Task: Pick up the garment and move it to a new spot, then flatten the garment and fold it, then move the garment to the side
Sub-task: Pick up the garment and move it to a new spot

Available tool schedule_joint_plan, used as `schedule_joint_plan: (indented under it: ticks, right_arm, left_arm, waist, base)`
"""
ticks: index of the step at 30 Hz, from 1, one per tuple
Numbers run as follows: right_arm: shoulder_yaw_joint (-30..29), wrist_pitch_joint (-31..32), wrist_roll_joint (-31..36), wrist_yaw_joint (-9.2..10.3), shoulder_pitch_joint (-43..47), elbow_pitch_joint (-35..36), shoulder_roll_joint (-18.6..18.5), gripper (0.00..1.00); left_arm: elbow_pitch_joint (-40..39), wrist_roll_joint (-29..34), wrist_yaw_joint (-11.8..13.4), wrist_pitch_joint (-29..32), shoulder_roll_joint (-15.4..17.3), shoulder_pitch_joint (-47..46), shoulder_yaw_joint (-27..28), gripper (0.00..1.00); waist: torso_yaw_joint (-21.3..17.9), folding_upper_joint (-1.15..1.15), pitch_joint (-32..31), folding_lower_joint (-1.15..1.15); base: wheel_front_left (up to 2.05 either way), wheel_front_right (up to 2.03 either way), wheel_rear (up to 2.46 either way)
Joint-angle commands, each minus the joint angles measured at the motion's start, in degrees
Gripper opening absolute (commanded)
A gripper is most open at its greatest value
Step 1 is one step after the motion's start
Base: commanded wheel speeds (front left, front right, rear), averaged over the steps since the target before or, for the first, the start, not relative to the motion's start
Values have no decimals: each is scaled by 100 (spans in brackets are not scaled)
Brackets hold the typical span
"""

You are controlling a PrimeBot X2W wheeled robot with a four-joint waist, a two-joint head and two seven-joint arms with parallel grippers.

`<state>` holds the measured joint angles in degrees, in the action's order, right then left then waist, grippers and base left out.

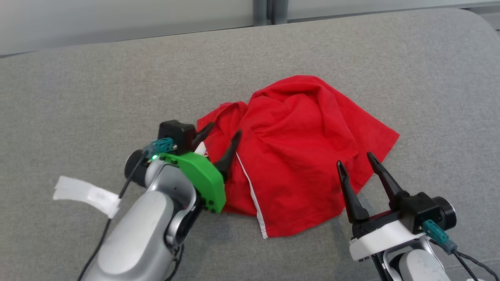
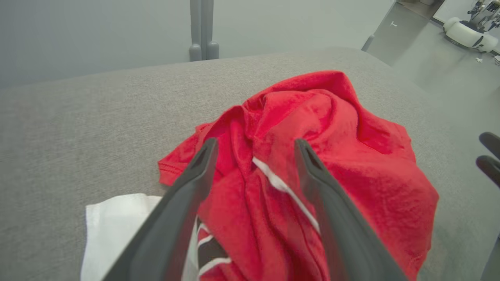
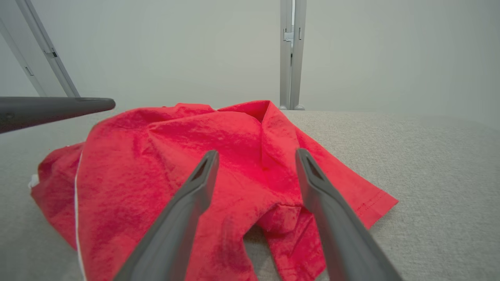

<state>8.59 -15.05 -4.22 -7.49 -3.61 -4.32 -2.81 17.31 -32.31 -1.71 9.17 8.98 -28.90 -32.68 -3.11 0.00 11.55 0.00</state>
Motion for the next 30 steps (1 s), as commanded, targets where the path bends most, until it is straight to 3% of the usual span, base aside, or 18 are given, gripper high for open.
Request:
schedule_joint_plan:
  ticks: [1, 6, 12, 30]
  right_arm:
    - [-2, -20, 37, 0, 88, 21, -17, 100]
    - [-52, -21, 56, 0, 135, 45, -16, 100]
    - [-8, -20, 77, 0, 102, -19, -16, 100]
    - [101, -20, 115, 0, 76, -77, -16, 100]
  left_arm:
    - [-90, -36, 37, 63, 160, 168, 48, 100]
    - [-963, -274, 18, 685, 815, 825, 78, 100]
    - [-1374, -658, -119, 1193, 1250, 1275, 134, 100]
    - [743, -109, -327, 920, 1053, 530, -375, 100]
  waist:
    - [95, 0, -87, 0]
    - [220, 0, -132, 0]
    - [292, 0, -132, 0]
    - [-71, 0, -72, 0]
  base:
    - [0, 0, 0]
    - [0, 0, 0]
    - [0, 0, 0]
    - [0, 0, 0]
